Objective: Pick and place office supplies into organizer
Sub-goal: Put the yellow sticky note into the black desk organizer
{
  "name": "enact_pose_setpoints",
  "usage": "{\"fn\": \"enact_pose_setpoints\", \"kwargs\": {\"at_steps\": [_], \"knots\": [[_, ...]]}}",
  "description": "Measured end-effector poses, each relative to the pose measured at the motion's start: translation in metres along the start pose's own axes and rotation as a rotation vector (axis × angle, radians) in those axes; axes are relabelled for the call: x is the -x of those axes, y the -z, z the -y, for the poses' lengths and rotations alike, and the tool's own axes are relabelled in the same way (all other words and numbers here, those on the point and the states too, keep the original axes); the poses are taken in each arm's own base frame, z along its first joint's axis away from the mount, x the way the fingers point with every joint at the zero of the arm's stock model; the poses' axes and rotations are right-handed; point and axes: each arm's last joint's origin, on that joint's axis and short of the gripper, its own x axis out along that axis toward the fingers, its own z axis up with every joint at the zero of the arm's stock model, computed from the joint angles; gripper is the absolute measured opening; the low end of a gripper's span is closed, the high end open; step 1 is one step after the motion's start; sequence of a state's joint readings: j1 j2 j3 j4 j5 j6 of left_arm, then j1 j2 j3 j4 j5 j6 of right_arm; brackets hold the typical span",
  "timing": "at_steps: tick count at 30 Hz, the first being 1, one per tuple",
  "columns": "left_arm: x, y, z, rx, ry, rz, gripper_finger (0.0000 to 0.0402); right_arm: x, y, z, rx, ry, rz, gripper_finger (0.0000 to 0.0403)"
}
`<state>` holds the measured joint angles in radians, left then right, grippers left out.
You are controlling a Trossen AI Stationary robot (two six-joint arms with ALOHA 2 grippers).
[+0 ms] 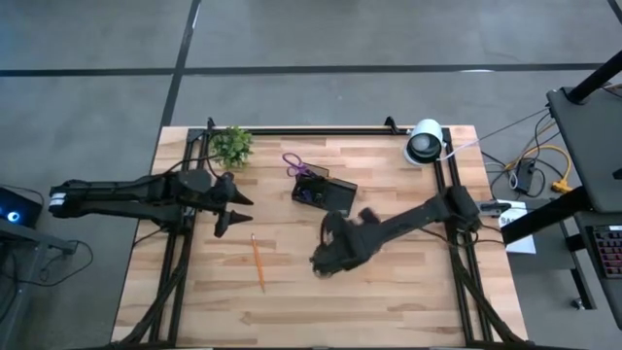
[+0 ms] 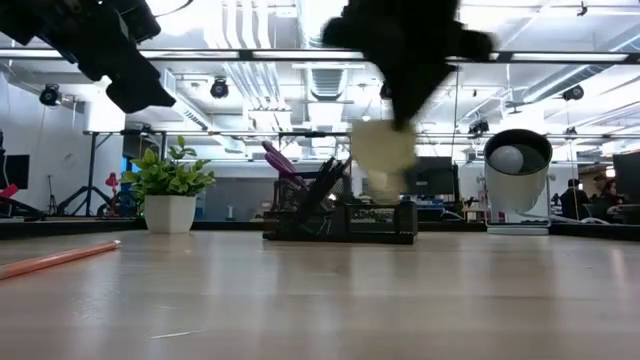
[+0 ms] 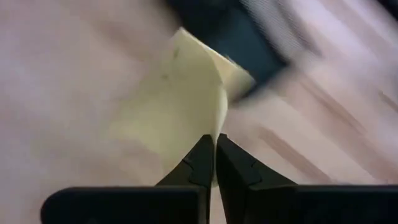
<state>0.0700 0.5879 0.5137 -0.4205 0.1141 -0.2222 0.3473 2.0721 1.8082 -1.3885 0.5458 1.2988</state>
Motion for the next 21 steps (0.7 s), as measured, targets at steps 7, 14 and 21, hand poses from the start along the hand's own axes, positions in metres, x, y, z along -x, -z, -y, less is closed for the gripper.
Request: {"fn": "enact_pose_setpoints", "kwargs": {"at_steps": [7, 14, 21], "knots": [[0.0, -0.003, 0.001, -0.005, 0.007, 0.033, 0.0224, -0.035, -0.029, 0.035, -0.057, 0.053, -0.141, 0.0008], [-0.001, -0.003, 0.001, -0.003, 0.007, 0.028, 0.0224, -0.056, -0.07, 0.089, -0.103, -0.032, -0.14, 0.0008], [-0.001, -0.003, 0.0, -0.003, 0.007, 0.028, 0.0224, -0.091, -0.089, 0.111, -0.14, -0.254, -0.193, 0.0008]]}}
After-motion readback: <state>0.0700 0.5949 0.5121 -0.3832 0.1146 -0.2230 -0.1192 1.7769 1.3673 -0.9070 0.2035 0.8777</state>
